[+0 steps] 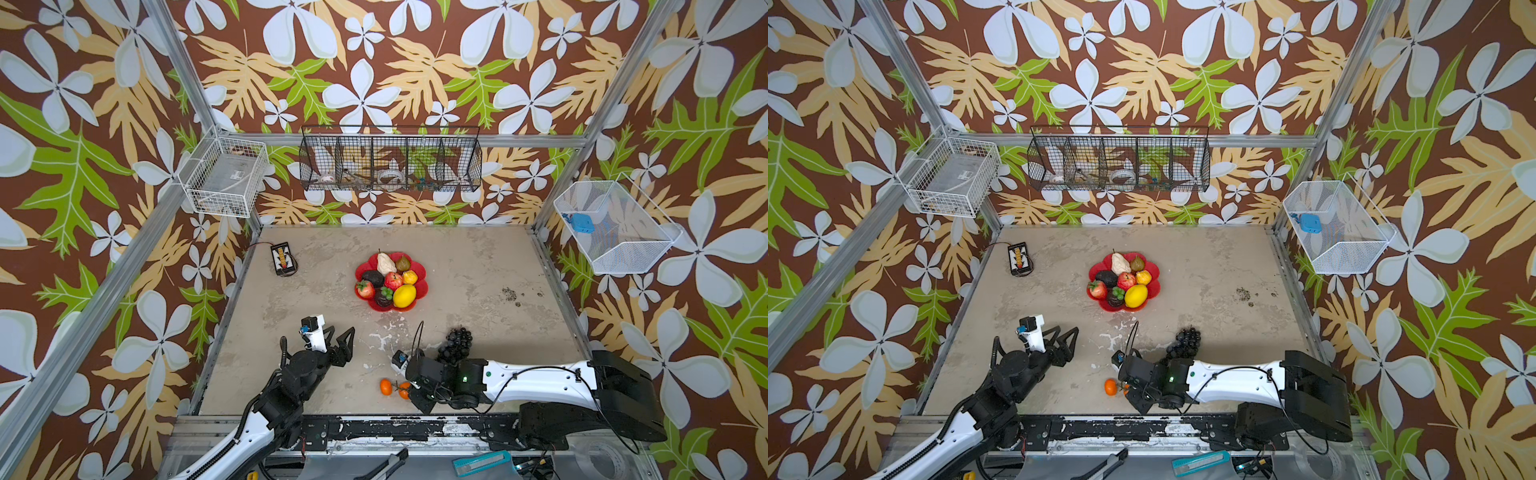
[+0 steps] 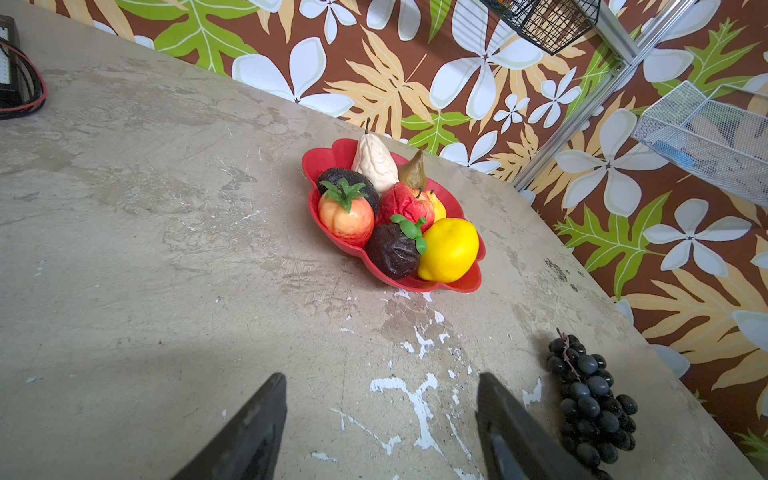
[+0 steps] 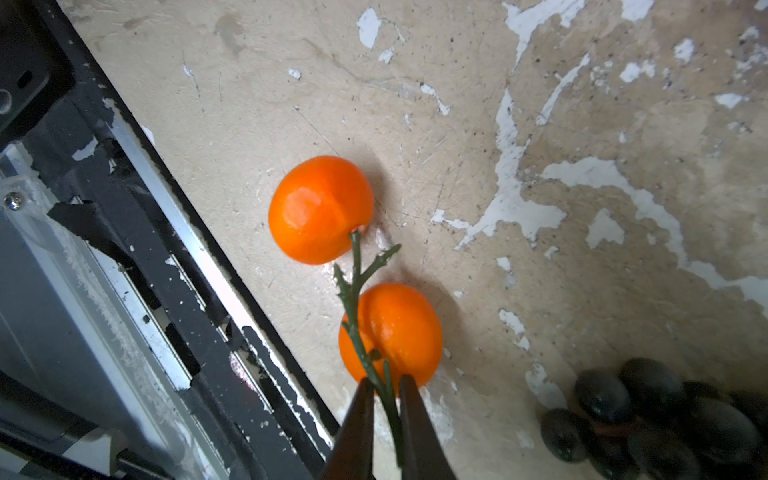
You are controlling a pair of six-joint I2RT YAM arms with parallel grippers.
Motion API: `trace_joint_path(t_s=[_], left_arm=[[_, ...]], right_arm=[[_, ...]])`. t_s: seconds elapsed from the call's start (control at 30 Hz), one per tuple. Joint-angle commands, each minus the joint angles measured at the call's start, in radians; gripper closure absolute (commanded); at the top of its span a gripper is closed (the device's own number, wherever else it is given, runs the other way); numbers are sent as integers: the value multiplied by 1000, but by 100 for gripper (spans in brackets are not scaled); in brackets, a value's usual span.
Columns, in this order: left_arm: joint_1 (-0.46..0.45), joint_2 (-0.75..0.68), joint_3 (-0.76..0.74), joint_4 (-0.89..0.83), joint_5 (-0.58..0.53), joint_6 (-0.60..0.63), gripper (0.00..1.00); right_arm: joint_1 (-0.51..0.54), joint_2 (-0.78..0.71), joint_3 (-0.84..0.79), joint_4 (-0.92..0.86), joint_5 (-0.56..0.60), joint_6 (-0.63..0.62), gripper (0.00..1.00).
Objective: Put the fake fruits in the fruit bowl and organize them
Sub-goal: 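Close the right gripper on the tangerine stem and lift, then carry the tangerines to the red plate with the right gripper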
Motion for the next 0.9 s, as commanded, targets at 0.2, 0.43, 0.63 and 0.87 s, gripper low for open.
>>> trace_joint_path(t_s=[0.2, 0.43, 0.63, 0.87], left_arm=[[1, -1, 6, 22, -12, 0, 27], [1, -6, 6, 19, -10, 1, 27], [1, -27, 3, 12, -8, 3, 26], [1, -52, 0, 1, -17, 1, 26]], right_arm=[[3, -53, -15, 31, -4, 44, 95], [-2, -113, 7, 13, 89, 90, 99], [-93, -200, 37, -14, 162, 115, 100], [-238, -213, 129, -15, 190, 49, 100]])
